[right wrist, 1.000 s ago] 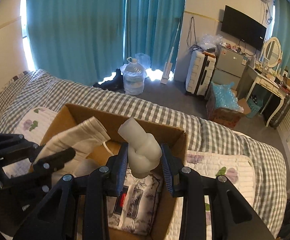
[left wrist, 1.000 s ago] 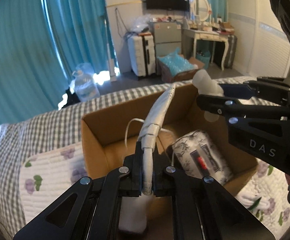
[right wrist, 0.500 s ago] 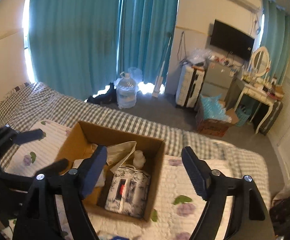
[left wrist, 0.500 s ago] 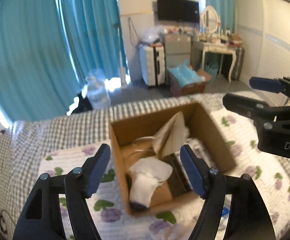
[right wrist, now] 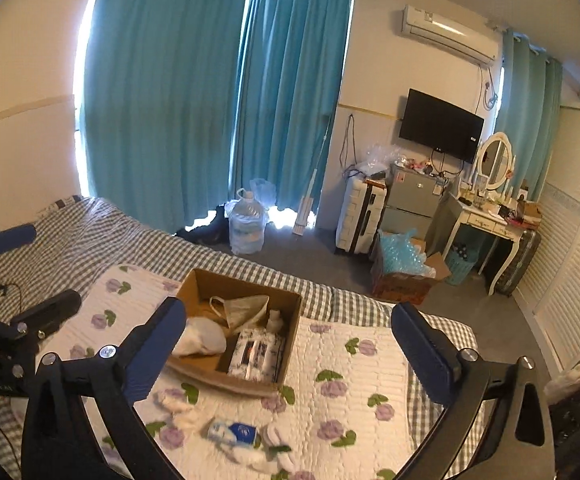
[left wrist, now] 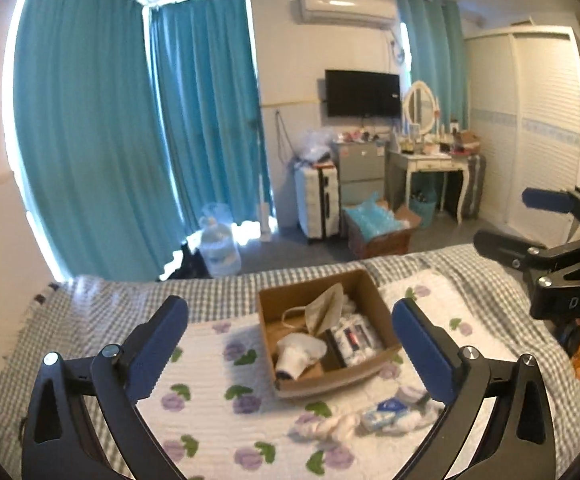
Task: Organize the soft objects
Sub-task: 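Grasp the white cloth roll with the right gripper while the left grasps the lace cloth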
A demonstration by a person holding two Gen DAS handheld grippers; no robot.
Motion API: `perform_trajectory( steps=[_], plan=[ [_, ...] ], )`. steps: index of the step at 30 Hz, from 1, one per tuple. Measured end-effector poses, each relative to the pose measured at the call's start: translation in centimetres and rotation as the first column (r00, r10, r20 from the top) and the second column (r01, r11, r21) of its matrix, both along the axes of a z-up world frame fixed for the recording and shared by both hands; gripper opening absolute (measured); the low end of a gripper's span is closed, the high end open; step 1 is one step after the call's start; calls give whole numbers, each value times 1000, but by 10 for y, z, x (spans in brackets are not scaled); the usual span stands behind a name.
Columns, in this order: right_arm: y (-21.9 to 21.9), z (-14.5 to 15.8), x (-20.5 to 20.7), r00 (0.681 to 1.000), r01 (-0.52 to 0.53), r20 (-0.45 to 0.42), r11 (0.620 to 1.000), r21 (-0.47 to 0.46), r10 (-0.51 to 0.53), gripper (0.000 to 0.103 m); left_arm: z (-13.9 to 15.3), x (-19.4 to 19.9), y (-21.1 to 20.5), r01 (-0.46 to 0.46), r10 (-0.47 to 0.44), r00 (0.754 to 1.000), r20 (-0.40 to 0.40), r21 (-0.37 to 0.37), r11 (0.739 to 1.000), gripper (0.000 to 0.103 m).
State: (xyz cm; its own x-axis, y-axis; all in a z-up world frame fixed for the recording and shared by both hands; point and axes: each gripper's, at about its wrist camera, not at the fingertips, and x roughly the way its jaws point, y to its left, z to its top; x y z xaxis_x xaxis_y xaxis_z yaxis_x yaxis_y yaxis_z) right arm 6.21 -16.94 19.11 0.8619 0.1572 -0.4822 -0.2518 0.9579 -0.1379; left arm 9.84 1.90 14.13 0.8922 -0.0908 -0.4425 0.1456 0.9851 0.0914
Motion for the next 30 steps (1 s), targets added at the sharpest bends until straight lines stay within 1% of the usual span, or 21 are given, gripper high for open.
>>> perform_trajectory(
  steps=[3,7,10,12,14,17,19,21,24,25,27,28,30],
  plan=[
    [-1,-8,-18,1000,-11,-10,1000,-15,11,103,-6,-20,2,-19,19,1000,2,5,1000,103],
    [3,-40,-30,997,-35,-66,998,-54,31,103,-31,-35,9,-39,38,999,-38,-28,999,103],
    [4,-76,-32,991,-58,-121,996,-65,50,103,-57,-39,11,-47,44,994,-96,-29,998,103],
    [7,-103,-32,985,-72,-165,995,-75,58,103,-79,-38,13,-70,67,989,-134,-21,997,103],
    [7,-133,-28,975,-83,-215,993,-88,62,103,-100,-35,14,-75,69,983,-170,-25,997,103],
    [9,-183,-23,952,-107,-299,989,-103,72,103,-128,-33,14,-75,68,977,-203,-29,997,103],
    [9,-212,-19,938,-115,-339,987,-114,70,103,-142,-31,12,-74,66,972,-227,-27,997,103],
    [8,-235,-14,925,-122,-372,986,-117,70,103,-162,-25,8,-64,56,964,-258,-24,998,103],
    [6,-267,-5,906,-127,-416,987,-95,76,103,-191,-16,1,-55,51,954,-296,-4,999,103],
    [5,-277,-2,903,-120,-423,989,-92,71,101,-197,-15,0,-51,49,951,-306,1,999,103],
    [6,-291,5,896,-126,-438,989,-76,80,92,-214,-7,-4,-41,42,943,-331,12,999,103],
    [7,-295,7,892,-130,-443,989,-67,87,86,-221,-4,-6,-37,41,940,-340,19,999,103],
    [10,-306,12,884,-133,-458,990,-53,94,83,-231,1,-7,-31,40,934,-354,29,999,103]
  ],
)
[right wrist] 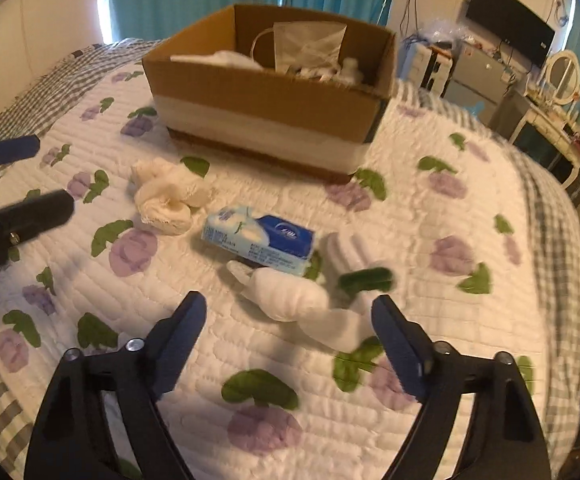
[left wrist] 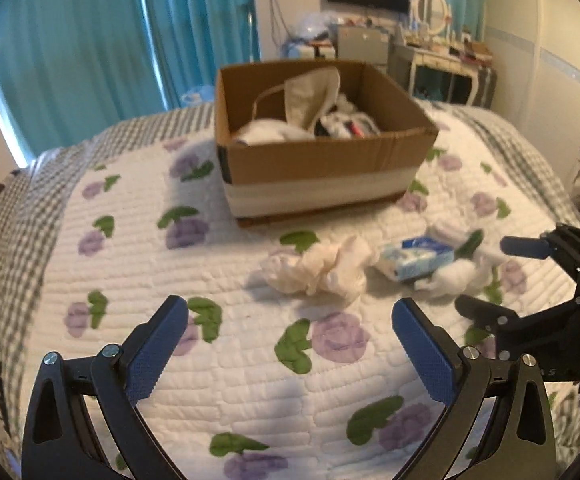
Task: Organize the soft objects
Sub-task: 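Grasp the white cloth roll with the right gripper while the left grasps the lace cloth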
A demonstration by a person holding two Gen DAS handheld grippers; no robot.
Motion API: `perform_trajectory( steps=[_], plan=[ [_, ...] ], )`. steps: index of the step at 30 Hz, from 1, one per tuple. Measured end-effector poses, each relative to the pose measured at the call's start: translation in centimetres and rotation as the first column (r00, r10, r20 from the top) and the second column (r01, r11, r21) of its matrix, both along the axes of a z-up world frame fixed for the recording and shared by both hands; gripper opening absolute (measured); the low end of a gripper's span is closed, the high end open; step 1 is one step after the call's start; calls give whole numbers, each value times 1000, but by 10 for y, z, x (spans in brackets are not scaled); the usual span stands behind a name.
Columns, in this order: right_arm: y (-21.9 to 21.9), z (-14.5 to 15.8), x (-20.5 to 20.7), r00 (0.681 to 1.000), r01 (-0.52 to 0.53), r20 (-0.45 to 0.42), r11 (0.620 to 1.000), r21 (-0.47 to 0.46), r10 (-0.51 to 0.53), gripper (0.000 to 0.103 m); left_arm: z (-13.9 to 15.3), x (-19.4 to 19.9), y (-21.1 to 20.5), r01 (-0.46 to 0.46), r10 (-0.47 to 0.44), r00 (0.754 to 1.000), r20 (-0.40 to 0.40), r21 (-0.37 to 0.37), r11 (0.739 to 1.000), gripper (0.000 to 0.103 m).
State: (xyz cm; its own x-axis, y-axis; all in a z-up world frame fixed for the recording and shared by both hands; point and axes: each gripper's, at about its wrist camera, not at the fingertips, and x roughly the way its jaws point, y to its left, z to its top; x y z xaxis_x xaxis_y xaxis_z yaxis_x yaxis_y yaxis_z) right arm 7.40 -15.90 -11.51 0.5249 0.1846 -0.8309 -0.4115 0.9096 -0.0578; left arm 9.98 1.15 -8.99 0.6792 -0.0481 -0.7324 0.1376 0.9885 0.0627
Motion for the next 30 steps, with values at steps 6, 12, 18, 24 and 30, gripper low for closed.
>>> perform_trajectory(
  steps=[6,12,18,24,30],
  plan=[
    [8,-34,18,998,18,-53,1000,-17,-18,58,-28,17,-6,21,-20,999,-36,13,1000,103],
    [0,-30,17,999,38,-34,999,30,-37,39,-44,37,-9,31,-32,997,-75,-14,999,103],
    [-11,4,10,999,36,14,995,94,-37,39,-55,56,-13,51,-52,993,-105,-18,999,100],
    [-7,16,14,999,34,39,996,80,-37,39,-61,68,-16,79,-85,989,-123,-59,995,51],
    [1,17,9,999,9,44,998,66,-12,39,-64,70,-11,74,-83,985,-150,-68,995,16]
  ],
)
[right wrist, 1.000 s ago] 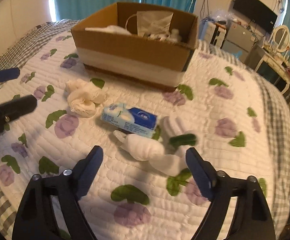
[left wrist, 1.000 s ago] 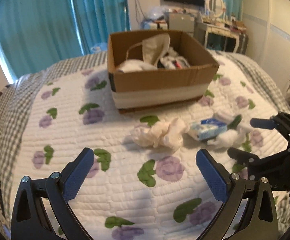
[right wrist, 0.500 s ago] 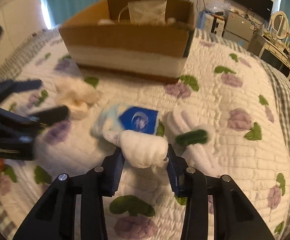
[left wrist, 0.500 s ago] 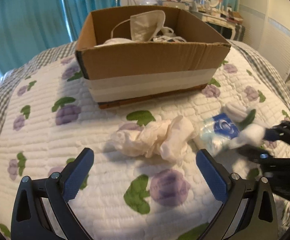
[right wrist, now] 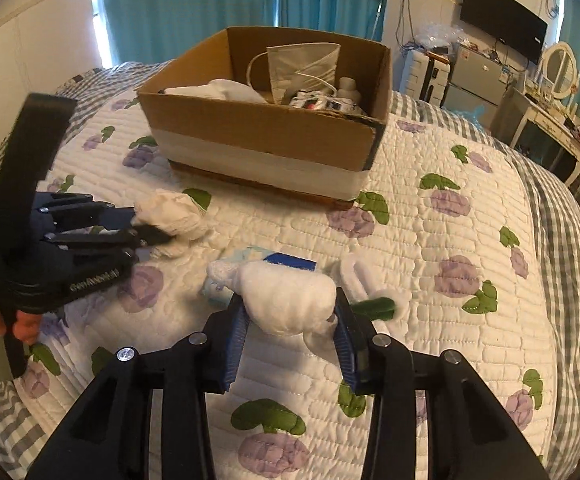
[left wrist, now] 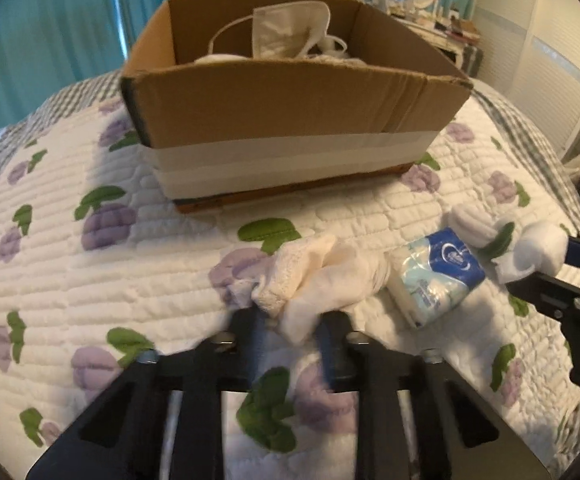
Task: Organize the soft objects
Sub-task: 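Grasp the white cloth roll with the right gripper while the left grasps the lace cloth, then lower the cloth roll and lace cloth into the cardboard box and release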
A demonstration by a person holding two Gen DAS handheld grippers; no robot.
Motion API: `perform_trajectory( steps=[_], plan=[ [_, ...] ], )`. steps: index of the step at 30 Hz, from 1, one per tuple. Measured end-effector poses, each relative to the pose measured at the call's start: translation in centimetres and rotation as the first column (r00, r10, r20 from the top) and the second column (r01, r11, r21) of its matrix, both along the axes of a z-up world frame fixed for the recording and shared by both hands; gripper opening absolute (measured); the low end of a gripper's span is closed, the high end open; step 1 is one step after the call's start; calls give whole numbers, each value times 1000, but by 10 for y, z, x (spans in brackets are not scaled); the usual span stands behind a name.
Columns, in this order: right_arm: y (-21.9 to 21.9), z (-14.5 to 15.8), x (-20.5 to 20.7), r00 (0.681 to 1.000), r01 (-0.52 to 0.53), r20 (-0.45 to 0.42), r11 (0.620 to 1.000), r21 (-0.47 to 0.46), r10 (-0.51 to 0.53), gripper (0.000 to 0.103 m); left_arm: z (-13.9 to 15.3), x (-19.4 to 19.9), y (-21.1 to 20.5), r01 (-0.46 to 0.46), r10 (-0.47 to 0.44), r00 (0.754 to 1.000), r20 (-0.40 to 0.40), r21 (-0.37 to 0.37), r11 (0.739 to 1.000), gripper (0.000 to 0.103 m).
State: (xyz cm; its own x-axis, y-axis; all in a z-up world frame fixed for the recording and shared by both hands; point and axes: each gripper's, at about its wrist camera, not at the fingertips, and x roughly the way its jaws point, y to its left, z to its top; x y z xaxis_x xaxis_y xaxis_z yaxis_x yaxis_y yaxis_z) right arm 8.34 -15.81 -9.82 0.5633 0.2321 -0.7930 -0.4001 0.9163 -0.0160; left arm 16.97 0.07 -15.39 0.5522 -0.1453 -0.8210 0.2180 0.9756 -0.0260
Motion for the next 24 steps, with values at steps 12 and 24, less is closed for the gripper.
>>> perform_trajectory(
  steps=[12,24],
  plan=[
    [10,46,-22,997,-22,71,1000,19,21,39,57,-42,10,28,-30,996,87,33,999,16],
    [15,119,-61,984,-36,173,999,25,31,39,132,-94,6,34,-40,972,230,30,999,16]
  ],
)
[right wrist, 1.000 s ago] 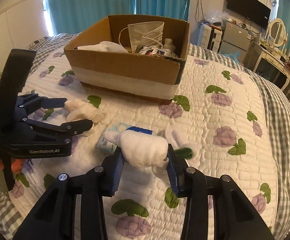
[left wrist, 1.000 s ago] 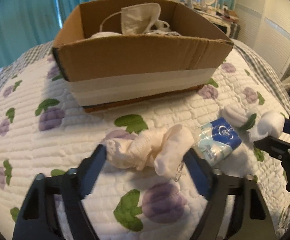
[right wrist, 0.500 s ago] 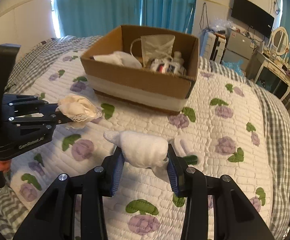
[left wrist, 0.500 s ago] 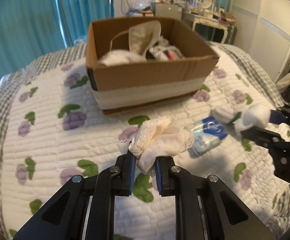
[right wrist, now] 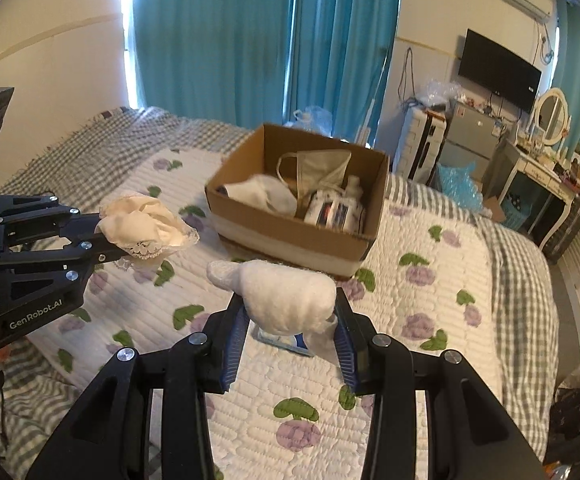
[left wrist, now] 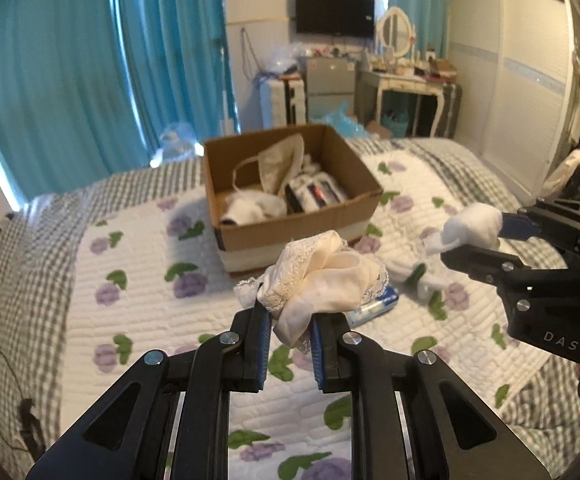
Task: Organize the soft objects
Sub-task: 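Lower the cloth roll and lace cloth into the cardboard box and release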
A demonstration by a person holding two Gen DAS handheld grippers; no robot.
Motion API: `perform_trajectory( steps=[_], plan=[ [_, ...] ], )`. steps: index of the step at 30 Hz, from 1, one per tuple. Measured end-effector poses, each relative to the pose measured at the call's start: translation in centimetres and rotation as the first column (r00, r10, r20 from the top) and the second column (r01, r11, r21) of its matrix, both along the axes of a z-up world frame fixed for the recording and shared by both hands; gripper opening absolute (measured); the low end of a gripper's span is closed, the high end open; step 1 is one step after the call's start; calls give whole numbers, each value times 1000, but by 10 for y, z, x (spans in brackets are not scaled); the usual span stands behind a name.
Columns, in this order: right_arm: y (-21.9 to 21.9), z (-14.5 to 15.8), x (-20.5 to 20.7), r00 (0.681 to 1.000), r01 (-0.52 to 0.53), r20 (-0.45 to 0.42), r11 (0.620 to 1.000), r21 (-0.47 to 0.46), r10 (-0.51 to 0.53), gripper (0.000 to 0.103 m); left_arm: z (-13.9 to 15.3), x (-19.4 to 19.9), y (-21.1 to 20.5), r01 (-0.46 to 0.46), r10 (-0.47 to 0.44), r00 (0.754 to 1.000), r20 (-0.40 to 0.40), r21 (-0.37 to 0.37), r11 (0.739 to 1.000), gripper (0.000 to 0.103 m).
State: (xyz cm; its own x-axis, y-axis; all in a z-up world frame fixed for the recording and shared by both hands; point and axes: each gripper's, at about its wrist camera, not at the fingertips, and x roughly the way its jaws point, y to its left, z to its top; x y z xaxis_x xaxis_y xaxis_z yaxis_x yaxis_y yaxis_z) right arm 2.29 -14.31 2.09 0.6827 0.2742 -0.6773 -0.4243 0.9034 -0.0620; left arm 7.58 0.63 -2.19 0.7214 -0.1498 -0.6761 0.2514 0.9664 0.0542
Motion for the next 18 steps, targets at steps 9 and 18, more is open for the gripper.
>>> perform_trajectory(
  steps=[9,18],
  plan=[
    [5,66,-13,997,-18,69,1000,-9,18,39,54,-23,4,-5,5,996,85,-2,1000,16],
    [16,93,9,995,1,101,1000,-17,1,39,83,-9,10,1,0,993,119,-14,1000,16]
  ],
)
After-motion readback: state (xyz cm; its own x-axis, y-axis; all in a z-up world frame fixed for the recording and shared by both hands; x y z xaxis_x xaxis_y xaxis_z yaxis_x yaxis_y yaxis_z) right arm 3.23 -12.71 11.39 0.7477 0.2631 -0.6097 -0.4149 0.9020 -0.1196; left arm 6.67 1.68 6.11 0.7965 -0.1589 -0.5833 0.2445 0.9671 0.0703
